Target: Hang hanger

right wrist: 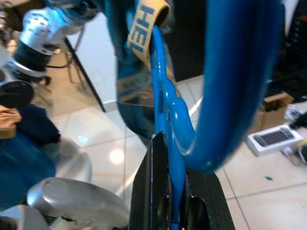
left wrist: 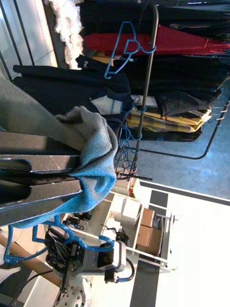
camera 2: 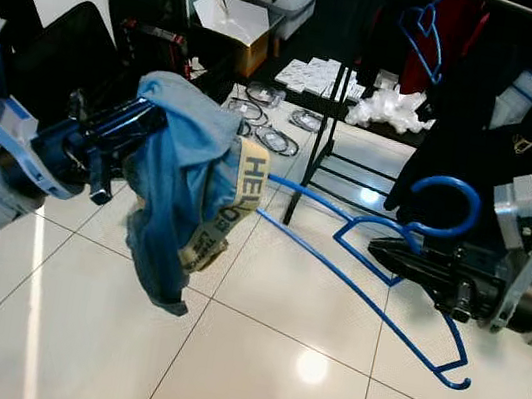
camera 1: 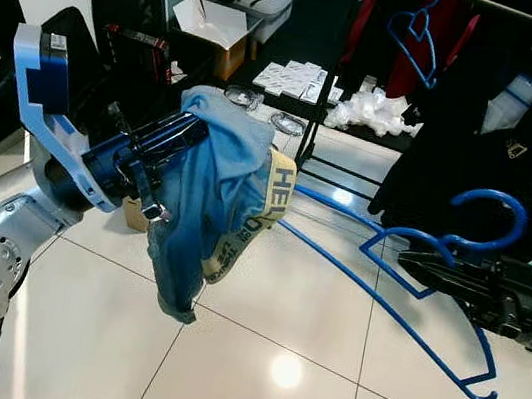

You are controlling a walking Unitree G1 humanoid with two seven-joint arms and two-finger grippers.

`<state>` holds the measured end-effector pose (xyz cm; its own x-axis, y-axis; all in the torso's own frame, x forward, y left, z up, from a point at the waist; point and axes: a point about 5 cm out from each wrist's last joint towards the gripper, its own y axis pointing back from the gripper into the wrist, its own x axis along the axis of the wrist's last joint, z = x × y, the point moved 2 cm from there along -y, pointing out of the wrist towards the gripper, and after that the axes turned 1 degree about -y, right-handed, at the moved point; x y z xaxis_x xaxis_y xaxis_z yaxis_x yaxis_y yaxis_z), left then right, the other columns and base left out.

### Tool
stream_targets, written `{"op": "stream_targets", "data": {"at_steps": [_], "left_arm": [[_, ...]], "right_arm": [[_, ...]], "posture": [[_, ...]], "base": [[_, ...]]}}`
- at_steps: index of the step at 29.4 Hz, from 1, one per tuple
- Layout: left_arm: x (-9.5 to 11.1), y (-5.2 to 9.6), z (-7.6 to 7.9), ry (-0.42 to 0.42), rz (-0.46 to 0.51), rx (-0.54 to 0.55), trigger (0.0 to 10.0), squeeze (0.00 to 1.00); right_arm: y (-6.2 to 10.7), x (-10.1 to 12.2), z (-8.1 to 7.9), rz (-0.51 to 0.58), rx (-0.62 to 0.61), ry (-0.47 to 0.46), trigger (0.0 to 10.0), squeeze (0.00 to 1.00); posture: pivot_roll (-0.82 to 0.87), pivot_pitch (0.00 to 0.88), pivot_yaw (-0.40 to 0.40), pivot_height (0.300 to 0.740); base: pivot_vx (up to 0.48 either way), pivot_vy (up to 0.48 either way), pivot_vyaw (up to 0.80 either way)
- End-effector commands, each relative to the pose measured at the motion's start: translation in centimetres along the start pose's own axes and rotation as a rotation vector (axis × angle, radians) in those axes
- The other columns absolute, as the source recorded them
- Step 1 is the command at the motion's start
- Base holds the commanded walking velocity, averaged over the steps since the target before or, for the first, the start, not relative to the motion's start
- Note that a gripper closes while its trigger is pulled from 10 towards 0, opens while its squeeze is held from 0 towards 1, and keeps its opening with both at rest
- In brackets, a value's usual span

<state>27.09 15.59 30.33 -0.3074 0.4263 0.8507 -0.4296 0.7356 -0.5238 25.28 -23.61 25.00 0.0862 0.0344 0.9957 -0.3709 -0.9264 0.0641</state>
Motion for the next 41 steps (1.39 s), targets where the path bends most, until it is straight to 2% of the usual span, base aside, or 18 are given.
{"op": "stream_targets", "data": {"at_steps": [1,11,19,22,30,41], "left_arm": [[0.1,0.1,0.5,-0.002,-0.011,-0.030,10.0,0.00],[0.1,0.1,0.3,-0.004,-0.014,-0.027,10.0,0.00],[-0.1,0.1,0.5,0.003,-0.015,-0.031,10.0,0.00],[0.0,0.1,0.4,0.000,-0.012,-0.024,10.0,0.00],[1.3,0.4,-0.7,-0.001,0.060,0.033,10.0,0.00],[1.1,-0.4,0.0,0.038,0.084,-0.001,10.0,0.00]], "right_arm": [[0.3,0.4,-0.5,0.008,0.018,0.009,10.0,0.00],[0.9,0.4,-0.7,-0.013,0.018,0.007,10.0,0.00],[0.1,1.8,-1.2,0.095,0.081,0.016,10.0,0.00],[-0.1,1.8,-1.3,0.095,0.094,0.011,10.0,0.00],[-0.1,0.1,-1.5,0.004,0.084,-0.020,10.0,0.00],[-0.5,0.0,-0.8,0.019,0.030,-0.001,10.0,0.00]], "posture": [[-0.04,0.144,-0.002,0.740],[-0.04,0.141,-0.002,0.740],[-0.04,0.140,-0.001,0.740],[-0.04,0.141,-0.002,0.740],[-0.04,0.147,0.002,0.740],[-0.04,0.144,0.004,0.740]], "base": [[0.000,0.000,0.00],[0.000,0.000,0.00],[0.000,0.000,0.00],[0.000,0.000,0.00],[0.000,0.000,0.00],[0.000,0.000,0.00]]}}
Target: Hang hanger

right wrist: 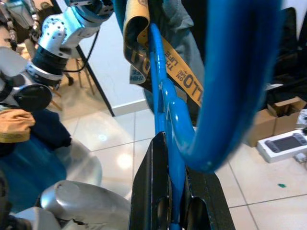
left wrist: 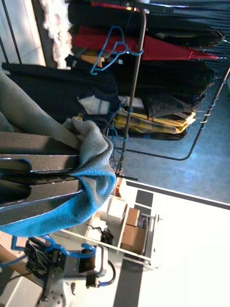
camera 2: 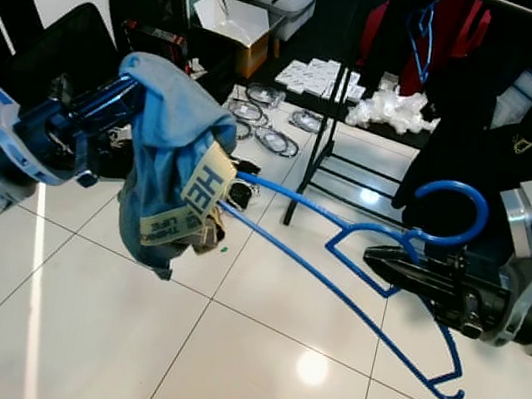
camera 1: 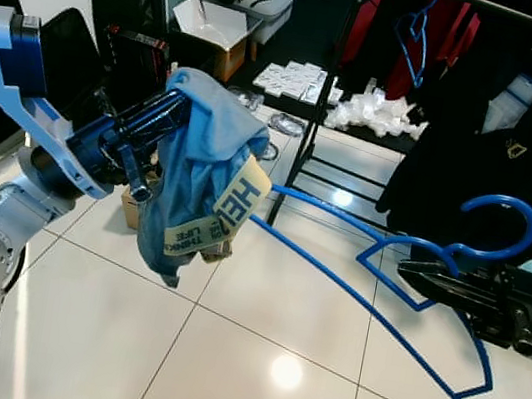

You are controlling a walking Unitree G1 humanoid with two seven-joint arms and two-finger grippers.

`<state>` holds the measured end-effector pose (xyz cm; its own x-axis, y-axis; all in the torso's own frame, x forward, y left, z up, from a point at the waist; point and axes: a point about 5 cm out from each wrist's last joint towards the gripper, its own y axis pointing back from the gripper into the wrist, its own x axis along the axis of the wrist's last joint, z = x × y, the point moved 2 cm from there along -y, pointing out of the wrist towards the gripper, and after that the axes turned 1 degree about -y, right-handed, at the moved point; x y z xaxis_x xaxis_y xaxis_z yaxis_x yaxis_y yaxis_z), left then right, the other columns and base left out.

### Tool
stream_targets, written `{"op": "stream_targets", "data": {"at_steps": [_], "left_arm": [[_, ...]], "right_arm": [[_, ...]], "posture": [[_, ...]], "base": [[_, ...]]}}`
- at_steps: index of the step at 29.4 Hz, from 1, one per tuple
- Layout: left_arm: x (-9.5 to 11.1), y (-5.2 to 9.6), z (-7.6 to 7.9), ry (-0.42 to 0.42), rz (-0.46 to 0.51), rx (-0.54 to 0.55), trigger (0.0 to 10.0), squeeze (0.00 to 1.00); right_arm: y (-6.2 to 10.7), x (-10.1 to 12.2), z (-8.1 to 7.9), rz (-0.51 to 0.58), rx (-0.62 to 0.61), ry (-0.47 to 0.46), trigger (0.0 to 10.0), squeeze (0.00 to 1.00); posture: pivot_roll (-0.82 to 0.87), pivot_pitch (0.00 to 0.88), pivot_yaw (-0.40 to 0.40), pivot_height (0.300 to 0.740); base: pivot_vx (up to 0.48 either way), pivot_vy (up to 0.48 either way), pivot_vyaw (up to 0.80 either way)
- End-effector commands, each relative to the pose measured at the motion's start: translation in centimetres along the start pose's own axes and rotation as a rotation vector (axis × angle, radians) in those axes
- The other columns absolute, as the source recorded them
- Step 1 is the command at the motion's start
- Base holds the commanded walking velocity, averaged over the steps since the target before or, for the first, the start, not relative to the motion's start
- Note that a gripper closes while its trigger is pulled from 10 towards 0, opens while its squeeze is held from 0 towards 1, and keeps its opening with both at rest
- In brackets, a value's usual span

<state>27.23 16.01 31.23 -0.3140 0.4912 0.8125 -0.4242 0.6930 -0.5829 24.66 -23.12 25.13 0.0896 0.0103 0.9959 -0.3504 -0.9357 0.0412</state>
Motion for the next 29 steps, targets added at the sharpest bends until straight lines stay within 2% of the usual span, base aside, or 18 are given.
{"op": "stream_targets", "data": {"at_steps": [1,11,18,29], "left_arm": [[0.0,-0.3,0.5,0.017,0.018,-0.021,10.0,0.00],[0.1,-0.4,0.2,0.016,0.030,0.010,10.0,0.00],[0.3,-0.3,-0.7,-0.006,0.045,0.062,10.0,0.00],[0.5,-0.1,-1.4,-0.014,0.058,0.093,10.0,0.00]], "right_arm": [[-0.5,-0.1,0.0,0.000,0.006,0.012,10.0,0.00],[-0.8,0.0,-0.7,0.004,0.047,0.003,10.0,0.00],[-0.4,0.2,-1.6,0.005,0.081,-0.005,10.0,0.00],[0.3,0.4,-1.8,-0.008,0.071,0.004,10.0,0.00]], "posture": [[-0.04,0.144,0.002,0.740],[-0.04,0.148,0.003,0.740],[-0.05,0.148,0.007,0.740],[-0.05,0.147,0.009,0.740]], "base": [[0.000,0.000,0.00],[0.000,0.000,0.00],[0.000,0.000,0.00],[0.000,0.000,0.00]]}}
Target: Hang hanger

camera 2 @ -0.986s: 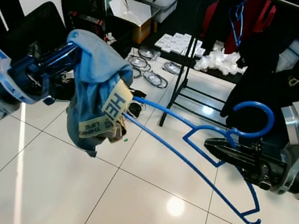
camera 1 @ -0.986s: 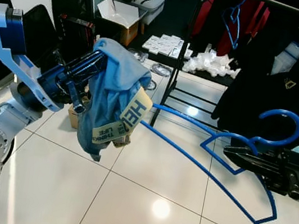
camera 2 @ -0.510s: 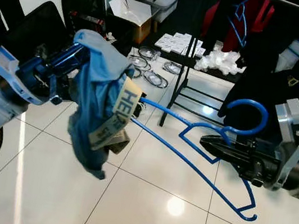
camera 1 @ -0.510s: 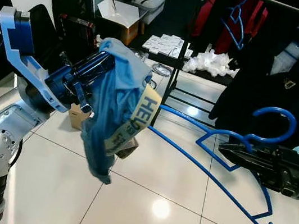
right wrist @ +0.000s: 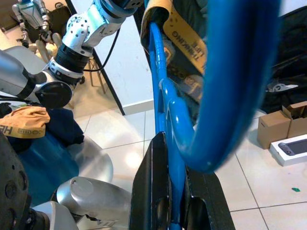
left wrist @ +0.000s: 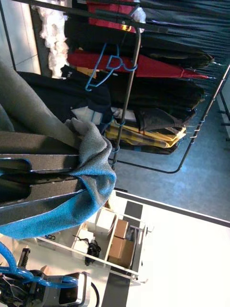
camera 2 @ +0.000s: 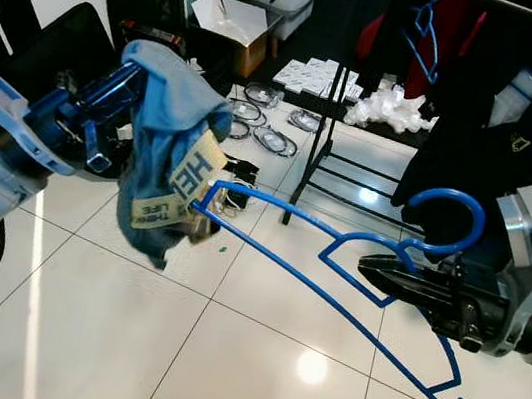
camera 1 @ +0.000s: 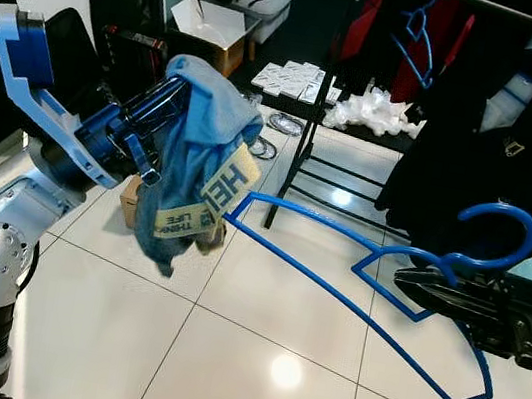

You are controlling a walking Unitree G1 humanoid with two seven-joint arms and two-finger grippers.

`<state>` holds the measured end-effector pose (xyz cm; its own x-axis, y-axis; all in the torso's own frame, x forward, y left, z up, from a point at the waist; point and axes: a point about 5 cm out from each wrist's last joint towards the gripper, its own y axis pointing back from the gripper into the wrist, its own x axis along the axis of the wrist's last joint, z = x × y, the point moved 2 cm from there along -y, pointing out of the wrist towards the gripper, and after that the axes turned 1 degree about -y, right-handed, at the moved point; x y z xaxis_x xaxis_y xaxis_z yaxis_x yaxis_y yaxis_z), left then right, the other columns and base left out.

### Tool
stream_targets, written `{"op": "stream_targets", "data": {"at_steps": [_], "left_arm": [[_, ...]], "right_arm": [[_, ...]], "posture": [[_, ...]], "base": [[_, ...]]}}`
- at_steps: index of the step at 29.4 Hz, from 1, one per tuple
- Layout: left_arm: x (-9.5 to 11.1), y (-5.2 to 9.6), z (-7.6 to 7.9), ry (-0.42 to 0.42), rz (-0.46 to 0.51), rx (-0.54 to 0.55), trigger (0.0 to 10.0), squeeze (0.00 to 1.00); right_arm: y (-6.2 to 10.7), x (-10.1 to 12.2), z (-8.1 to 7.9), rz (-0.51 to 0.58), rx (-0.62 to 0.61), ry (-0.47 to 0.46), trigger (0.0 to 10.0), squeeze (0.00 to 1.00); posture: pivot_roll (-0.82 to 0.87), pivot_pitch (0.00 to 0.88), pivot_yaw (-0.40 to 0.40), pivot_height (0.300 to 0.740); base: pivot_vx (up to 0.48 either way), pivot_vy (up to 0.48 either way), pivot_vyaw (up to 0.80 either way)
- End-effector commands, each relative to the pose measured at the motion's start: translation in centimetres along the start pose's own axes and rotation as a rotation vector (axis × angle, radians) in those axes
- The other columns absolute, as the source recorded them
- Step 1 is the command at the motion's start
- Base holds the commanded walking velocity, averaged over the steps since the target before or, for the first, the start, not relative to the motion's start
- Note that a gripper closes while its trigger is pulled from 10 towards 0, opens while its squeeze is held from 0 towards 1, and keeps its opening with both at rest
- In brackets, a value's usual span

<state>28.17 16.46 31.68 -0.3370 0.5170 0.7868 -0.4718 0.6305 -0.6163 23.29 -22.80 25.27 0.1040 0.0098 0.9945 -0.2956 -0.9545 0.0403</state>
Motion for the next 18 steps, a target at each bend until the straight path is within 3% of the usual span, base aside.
{"op": "stream_targets", "data": {"at_steps": [1,16,18], "left_arm": [[0.2,0.2,-0.4,-0.008,0.016,0.019,10.0,0.00],[-0.1,0.0,0.1,0.013,0.016,-0.002,10.0,0.00],[-0.5,-0.3,0.4,0.034,0.023,-0.005,10.0,0.00]], "right_arm": [[0.1,0.5,-0.3,0.000,0.001,0.022,10.0,0.00],[-0.3,1.4,1.4,0.042,-0.110,0.098,10.0,0.00],[-1.3,1.4,1.2,0.078,-0.078,0.085,10.0,0.00]], "posture": [[-0.05,0.147,0.009,0.740],[-0.05,0.141,0.003,0.740],[-0.05,0.140,0.003,0.740]], "base": [[0.000,0.000,0.00],[0.000,0.000,0.00],[0.000,0.000,0.00]]}}
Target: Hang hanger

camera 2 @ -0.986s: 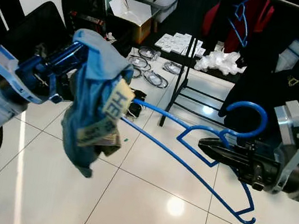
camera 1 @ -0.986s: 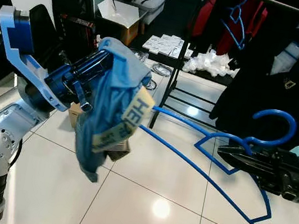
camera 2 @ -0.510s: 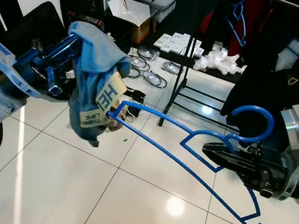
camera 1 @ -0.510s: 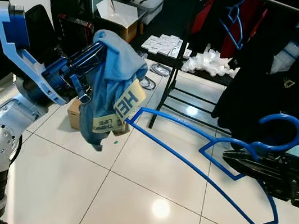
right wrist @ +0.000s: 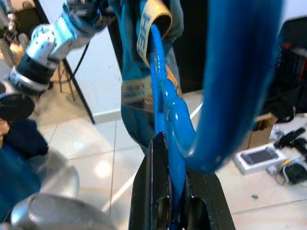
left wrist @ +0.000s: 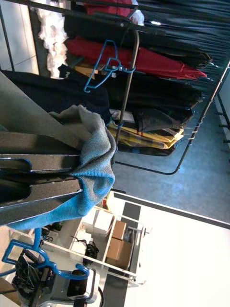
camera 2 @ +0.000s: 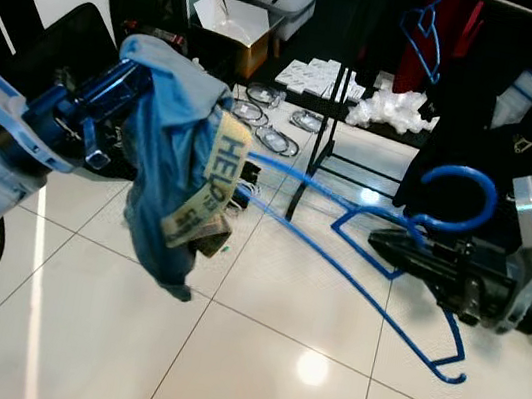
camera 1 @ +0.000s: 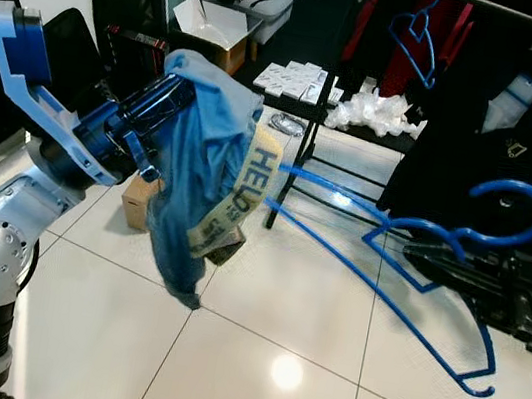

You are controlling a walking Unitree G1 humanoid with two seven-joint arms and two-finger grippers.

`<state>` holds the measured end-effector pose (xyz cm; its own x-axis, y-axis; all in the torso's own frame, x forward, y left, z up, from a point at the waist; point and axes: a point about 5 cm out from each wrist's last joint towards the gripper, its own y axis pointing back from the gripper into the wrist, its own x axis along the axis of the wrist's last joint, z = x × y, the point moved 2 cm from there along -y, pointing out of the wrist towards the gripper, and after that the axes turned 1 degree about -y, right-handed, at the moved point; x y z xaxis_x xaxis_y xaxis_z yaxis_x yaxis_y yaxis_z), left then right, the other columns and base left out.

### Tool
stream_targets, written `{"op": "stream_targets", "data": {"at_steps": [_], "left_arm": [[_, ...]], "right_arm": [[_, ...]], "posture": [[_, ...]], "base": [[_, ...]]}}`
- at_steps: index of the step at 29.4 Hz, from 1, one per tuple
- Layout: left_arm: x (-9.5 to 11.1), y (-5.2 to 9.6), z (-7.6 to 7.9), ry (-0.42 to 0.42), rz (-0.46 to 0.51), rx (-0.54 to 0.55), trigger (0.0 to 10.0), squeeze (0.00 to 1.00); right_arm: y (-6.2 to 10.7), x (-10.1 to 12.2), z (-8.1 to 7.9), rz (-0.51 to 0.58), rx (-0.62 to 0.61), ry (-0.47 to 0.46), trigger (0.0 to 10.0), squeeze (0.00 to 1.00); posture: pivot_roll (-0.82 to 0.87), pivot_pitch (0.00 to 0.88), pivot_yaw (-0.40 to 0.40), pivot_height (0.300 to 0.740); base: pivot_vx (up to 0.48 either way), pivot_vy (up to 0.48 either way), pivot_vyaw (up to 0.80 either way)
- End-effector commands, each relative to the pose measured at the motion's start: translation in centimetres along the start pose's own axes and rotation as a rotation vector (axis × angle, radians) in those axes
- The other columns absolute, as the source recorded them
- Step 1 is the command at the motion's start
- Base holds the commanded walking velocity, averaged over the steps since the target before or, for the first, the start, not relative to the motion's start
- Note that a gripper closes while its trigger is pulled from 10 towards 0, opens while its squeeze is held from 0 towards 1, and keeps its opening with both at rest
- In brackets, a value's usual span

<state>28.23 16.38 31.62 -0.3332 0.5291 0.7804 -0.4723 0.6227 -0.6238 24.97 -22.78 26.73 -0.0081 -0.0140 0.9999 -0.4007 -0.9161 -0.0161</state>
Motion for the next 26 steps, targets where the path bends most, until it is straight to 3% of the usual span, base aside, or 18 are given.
{"op": "stream_targets", "data": {"at_steps": [1,4,9,13,21,25,26], "left_arm": [[-0.7,-0.4,0.6,0.036,0.015,-0.010,10.0,0.00],[-0.7,-0.4,0.6,0.036,0.015,-0.010,10.0,0.00],[-1.6,-0.8,1.4,0.071,0.014,-0.022,10.0,0.00],[-1.7,-0.9,1.4,0.076,0.017,-0.022,10.0,0.00],[-0.6,-1.4,1.3,0.067,0.062,-0.007,10.0,0.00],[-0.4,-1.6,1.2,0.067,0.075,-0.001,10.0,0.00],[0.1,-1.8,1.2,0.075,0.099,0.002,10.0,0.00]], "right_arm": [[-1.5,-0.4,-0.6,0.038,0.050,-0.024,10.0,0.00],[-1.5,-0.4,-0.6,0.038,0.050,-0.024,10.0,0.00],[-3.2,-0.2,-1.6,0.127,0.135,-0.065,10.0,0.00],[-3.7,-0.3,-1.9,0.133,0.165,-0.083,10.0,0.00],[-5.4,-2.9,-0.3,0.026,0.014,-0.059,10.0,0.00],[-5.8,-3.4,0.0,0.018,-0.022,-0.049,10.0,0.00],[-6.3,-3.0,0.4,0.076,-0.067,-0.037,10.0,0.00]], "posture": [[-0.05,0.138,0.002,0.740],[-0.05,0.138,0.002,0.740],[-0.05,0.139,0.005,0.740],[-0.05,0.140,0.003,0.740],[-0.04,0.143,0.006,0.740],[-0.04,0.143,0.006,0.740],[-0.04,0.144,0.010,0.740]], "base": [[0.000,0.000,0.00],[0.000,0.000,0.00],[0.000,0.000,0.00],[0.000,0.000,0.00],[0.000,0.000,0.00],[0.000,0.000,0.00],[0.000,0.000,0.00]]}}
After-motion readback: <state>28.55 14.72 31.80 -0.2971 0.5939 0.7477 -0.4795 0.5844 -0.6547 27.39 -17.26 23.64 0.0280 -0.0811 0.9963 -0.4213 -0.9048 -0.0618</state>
